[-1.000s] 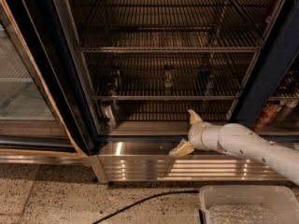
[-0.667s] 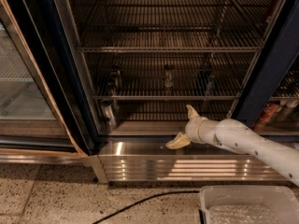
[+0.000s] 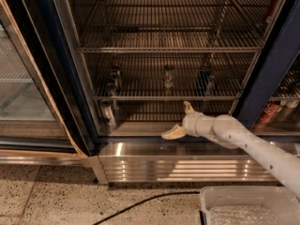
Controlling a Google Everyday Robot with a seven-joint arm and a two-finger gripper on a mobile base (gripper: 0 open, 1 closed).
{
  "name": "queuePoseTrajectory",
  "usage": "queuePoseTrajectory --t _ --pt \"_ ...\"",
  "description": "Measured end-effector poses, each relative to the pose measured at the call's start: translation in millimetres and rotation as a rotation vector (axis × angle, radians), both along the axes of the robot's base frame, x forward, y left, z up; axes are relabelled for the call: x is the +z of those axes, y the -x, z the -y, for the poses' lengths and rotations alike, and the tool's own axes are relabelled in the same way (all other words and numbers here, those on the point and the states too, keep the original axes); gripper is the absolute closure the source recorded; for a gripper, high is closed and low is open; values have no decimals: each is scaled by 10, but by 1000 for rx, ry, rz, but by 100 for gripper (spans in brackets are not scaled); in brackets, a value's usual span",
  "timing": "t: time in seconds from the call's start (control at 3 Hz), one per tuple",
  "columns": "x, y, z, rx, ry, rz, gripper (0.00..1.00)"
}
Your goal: Pick 7up can from bottom shelf of fridge
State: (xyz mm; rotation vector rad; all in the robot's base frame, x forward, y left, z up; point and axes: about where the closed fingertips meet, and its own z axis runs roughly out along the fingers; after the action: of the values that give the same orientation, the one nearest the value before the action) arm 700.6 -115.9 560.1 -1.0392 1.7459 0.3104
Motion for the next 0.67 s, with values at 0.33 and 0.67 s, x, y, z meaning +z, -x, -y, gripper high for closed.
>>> queuePoseTrajectory --t 0.33,0.67 --pt "64 -336 -4 -29 -66 22 0" --pt "62 -337 -8 -29 -66 22 0"
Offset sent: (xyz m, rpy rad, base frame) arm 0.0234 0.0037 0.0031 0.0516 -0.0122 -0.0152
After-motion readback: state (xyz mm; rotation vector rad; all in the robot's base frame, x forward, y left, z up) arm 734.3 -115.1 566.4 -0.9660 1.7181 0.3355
